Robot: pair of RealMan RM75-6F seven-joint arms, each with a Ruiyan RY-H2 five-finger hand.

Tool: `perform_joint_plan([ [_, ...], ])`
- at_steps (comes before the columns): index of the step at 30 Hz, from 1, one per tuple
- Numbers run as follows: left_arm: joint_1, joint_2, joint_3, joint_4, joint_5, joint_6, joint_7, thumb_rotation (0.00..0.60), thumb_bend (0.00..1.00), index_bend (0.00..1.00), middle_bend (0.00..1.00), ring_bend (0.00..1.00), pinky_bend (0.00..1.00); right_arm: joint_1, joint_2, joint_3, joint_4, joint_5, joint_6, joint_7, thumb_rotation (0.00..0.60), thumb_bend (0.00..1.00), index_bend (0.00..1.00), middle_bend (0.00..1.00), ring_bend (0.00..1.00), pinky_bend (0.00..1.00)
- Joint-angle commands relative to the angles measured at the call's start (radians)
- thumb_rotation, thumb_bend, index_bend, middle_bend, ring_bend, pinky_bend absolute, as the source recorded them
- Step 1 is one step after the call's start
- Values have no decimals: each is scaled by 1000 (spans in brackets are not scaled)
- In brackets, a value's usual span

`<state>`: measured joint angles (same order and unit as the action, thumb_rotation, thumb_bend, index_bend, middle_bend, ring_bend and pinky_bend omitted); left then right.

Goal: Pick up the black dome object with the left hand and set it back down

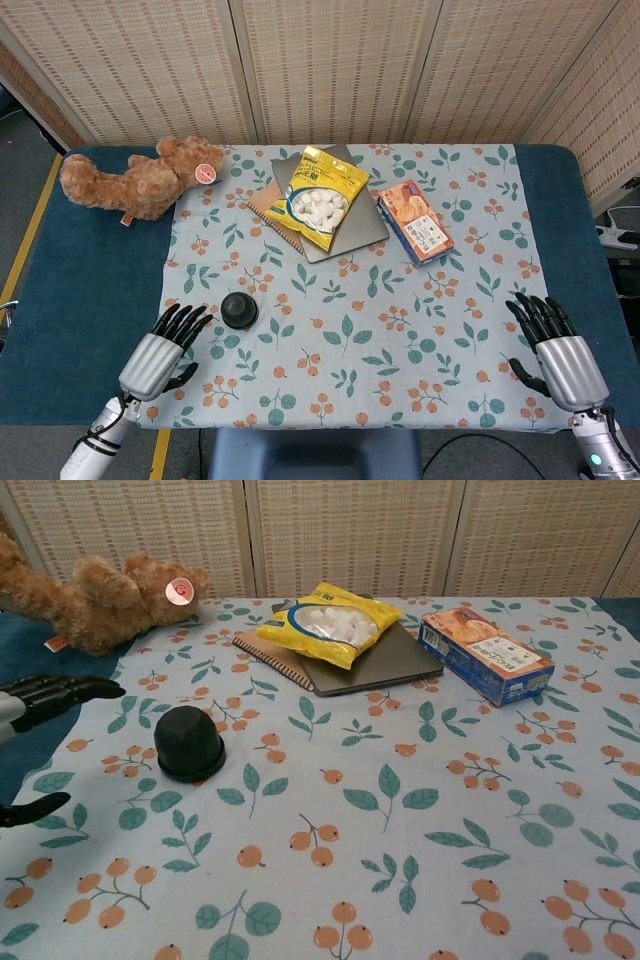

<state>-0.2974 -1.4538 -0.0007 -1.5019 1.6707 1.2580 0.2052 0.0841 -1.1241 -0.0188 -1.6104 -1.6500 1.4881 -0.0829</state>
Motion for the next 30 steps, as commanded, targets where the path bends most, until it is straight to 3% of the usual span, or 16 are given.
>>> perform_joint_plan([
  [1, -37, -45, -18, 7, -52, -62, 40, 600, 355, 0, 0, 0, 41, -1, 1, 2, -2, 3, 1, 0, 600, 223, 0, 0, 0, 0],
  [17, -112, -161, -30, 116, -95, -130, 124, 600, 348, 0, 0, 0, 47, -4, 8, 5, -11, 13, 0, 0, 600, 223, 0, 0, 0, 0],
  [30, -141, -229, -49, 240, -115, -107, 34, 600, 348, 0, 0, 0, 78, 0, 9, 8, -15, 27, -17, -7, 600, 223, 0, 0, 0, 0],
])
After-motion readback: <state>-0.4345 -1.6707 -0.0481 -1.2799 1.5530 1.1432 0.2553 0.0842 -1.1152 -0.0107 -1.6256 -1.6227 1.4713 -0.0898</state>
